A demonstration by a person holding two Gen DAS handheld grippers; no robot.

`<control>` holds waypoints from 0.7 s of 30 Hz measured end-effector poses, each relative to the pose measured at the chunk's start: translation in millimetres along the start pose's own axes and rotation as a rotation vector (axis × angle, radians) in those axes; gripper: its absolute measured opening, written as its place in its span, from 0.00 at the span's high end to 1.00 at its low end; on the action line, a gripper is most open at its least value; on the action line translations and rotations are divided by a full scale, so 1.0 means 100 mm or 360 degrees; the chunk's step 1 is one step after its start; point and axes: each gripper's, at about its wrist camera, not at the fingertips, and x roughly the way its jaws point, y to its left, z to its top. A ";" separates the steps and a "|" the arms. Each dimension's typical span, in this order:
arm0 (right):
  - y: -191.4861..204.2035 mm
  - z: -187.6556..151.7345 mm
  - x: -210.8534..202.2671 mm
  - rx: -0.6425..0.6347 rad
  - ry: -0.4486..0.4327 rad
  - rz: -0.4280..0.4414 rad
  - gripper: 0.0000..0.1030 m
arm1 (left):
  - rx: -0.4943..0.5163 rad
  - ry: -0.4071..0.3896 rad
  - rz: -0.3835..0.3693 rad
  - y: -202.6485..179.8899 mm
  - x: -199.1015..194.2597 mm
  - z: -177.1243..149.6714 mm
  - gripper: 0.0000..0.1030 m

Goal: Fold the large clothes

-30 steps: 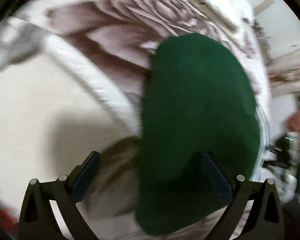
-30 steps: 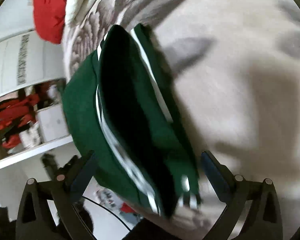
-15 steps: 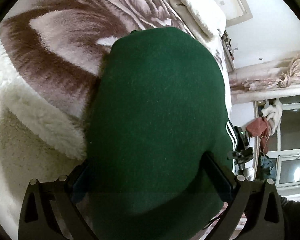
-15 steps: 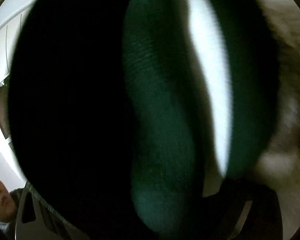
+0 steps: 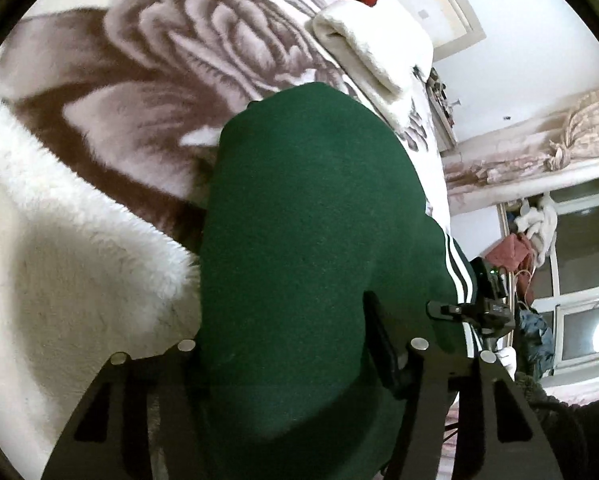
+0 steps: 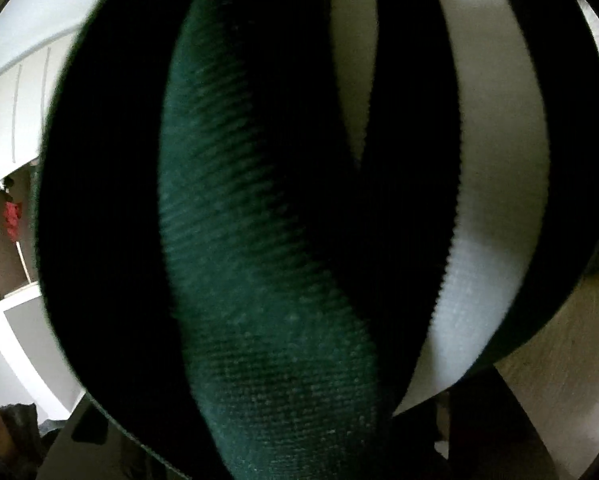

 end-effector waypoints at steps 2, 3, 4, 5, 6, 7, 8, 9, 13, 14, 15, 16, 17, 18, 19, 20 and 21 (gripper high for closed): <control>0.12 -0.02 -0.03 -0.0001 -0.0032 0.0019 0.50 | 0.0007 0.0000 -0.0011 -0.06 -0.04 0.06 0.47; 0.18 -0.04 -0.06 -0.0009 -0.0043 0.0030 0.51 | 0.0017 -0.0001 -0.0022 -0.11 -0.07 0.10 0.47; 0.25 -0.05 -0.10 -0.0014 -0.0060 0.0039 0.51 | 0.0028 -0.0009 -0.0047 -0.16 -0.11 0.15 0.48; 0.33 -0.06 -0.14 -0.0032 -0.0067 0.0044 0.51 | 0.0045 -0.0017 -0.0057 -0.22 -0.13 0.20 0.48; 0.40 -0.06 -0.19 -0.0046 -0.0084 0.0043 0.51 | 0.0089 -0.0029 -0.0060 -0.33 -0.16 0.30 0.48; 0.48 -0.04 -0.25 -0.0054 -0.0105 0.0059 0.51 | 0.0120 -0.0041 -0.0071 -0.42 -0.19 0.38 0.48; 0.57 -0.02 -0.33 -0.0068 -0.0131 0.0073 0.51 | 0.0151 -0.0055 -0.0084 -0.52 -0.21 0.50 0.48; 0.58 -0.05 -0.43 -0.0079 -0.0150 0.0080 0.51 | 0.0167 -0.0059 -0.0090 -0.59 -0.20 0.58 0.48; 0.98 0.25 -0.75 -0.0131 -0.0277 0.0097 0.51 | 0.0260 -0.0080 -0.0129 -0.95 -0.13 1.16 0.48; 1.05 0.32 -0.81 -0.0137 -0.0295 0.0095 0.51 | 0.0287 -0.0081 -0.0131 -1.02 -0.13 1.28 0.48; 1.15 0.44 -0.88 -0.0146 -0.0318 0.0095 0.51 | 0.0327 -0.0086 -0.0135 -1.14 -0.10 1.52 0.48; 1.26 0.59 -0.97 -0.0162 -0.0341 0.0095 0.51 | 0.0353 -0.0089 -0.0143 -1.22 -0.07 1.68 0.48; 1.37 0.72 -1.05 -0.0178 -0.0358 0.0095 0.51 | 0.0378 -0.0093 -0.0148 -1.30 -0.04 1.87 0.48; 1.47 0.91 -1.14 -0.0193 -0.0379 0.0098 0.51 | 0.0406 -0.0100 -0.0155 -1.39 0.02 2.13 0.48; 1.59 1.14 -1.23 -0.0214 -0.0406 0.0094 0.51 | 0.0431 -0.0106 -0.0158 -1.47 0.08 2.35 0.48; 1.70 1.36 -1.26 -0.0230 -0.0431 0.0083 0.51 | 0.0457 -0.0112 -0.0157 -1.54 0.14 2.56 0.48; 1.80 1.58 -1.30 -0.0247 -0.0457 0.0073 0.51 | 0.0480 -0.0118 -0.0159 -1.60 0.22 2.81 0.48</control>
